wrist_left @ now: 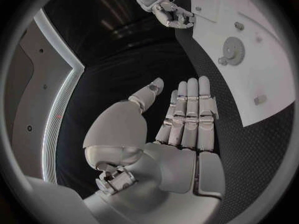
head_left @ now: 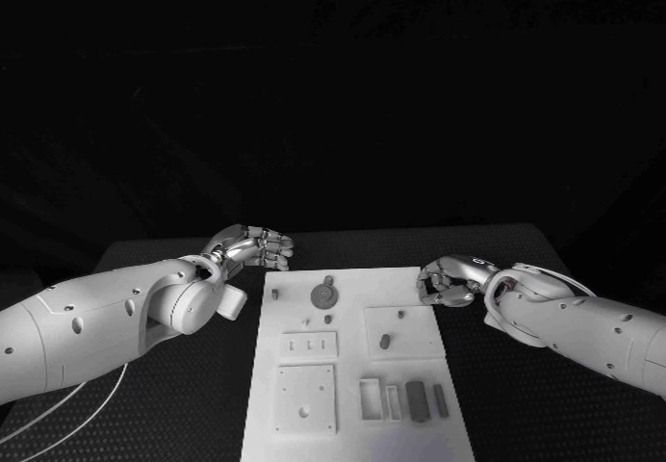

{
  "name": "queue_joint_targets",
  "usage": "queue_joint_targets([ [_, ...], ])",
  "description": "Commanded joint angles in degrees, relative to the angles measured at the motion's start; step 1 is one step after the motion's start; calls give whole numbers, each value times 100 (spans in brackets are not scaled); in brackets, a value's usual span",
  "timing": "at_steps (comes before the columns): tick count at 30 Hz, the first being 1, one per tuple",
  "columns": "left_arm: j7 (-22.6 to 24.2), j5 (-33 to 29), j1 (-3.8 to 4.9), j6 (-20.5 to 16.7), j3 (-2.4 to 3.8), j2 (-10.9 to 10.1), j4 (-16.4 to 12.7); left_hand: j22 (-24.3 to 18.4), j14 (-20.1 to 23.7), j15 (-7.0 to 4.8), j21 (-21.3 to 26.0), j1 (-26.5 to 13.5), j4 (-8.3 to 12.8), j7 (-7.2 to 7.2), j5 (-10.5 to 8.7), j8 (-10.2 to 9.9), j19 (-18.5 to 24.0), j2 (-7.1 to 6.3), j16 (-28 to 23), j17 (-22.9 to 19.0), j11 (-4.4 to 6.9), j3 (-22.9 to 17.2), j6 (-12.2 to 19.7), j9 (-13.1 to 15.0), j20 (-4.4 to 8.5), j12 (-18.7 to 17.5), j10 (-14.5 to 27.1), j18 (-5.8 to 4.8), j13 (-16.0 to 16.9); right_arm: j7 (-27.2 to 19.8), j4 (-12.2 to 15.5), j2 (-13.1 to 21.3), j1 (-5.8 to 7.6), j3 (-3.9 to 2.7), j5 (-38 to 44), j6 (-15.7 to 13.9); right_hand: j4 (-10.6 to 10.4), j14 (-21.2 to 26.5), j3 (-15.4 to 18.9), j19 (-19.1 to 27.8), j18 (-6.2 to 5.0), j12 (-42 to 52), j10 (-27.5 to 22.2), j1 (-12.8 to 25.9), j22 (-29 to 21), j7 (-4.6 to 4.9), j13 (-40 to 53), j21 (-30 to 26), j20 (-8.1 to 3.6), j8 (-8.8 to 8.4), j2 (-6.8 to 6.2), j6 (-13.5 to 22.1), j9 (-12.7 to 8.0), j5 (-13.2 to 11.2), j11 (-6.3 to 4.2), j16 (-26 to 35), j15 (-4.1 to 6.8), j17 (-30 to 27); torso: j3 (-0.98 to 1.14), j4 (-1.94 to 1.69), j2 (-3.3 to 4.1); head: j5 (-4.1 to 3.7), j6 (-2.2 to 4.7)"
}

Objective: Assemble the parts on the task board

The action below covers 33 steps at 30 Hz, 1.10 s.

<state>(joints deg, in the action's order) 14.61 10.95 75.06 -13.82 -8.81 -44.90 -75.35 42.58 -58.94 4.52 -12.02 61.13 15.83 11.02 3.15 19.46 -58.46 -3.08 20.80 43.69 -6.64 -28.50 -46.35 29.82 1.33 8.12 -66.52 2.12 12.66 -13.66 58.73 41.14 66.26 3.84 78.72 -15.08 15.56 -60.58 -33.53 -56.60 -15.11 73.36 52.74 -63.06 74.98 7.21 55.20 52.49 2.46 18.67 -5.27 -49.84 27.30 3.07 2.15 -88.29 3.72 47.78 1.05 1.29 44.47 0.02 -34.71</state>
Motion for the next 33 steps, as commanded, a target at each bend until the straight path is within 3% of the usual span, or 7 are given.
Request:
queue_joint_targets([
  [1,50,18,3,89,4,2,-28,10,-52,-4,27,16,30,-17,-2,-12,3,18,-33,8,-8,11,15,7,-9,-38,-21,84,5,-47,-21,-19,-16,0,30,49,3,-30,37,-20,11,21,14,20,104,135,-8,27,-1,-17,5,-70,-6,-19,10,-36,-3,2,0,0,2,1,-10],
  [26,36,28,3,104,4,-27,-64,13,-52,-4,33,13,31,-13,-2,-17,4,16,-46,20,-11,14,24,7,-9,-46,-15,84,8,-2,-131,-66,-84,-1,52,-53,17,-39,34,-33,11,28,22,11,101,137,-11,33,-9,-18,5,-96,-2,-19,13,-43,-7,0,2,4,-4,2,-54],
  [33,32,32,4,106,4,-37,-83,14,-53,-4,34,14,31,-13,-2,-17,4,16,-49,22,-12,13,24,8,-9,-48,-15,84,10,-40,-138,-72,-94,-1,52,-105,5,-61,7,-57,11,42,47,-1,100,103,-14,46,-19,34,132,-213,26,-18,-15,-57,13,-1,0,-2,-1,0,-58],
])
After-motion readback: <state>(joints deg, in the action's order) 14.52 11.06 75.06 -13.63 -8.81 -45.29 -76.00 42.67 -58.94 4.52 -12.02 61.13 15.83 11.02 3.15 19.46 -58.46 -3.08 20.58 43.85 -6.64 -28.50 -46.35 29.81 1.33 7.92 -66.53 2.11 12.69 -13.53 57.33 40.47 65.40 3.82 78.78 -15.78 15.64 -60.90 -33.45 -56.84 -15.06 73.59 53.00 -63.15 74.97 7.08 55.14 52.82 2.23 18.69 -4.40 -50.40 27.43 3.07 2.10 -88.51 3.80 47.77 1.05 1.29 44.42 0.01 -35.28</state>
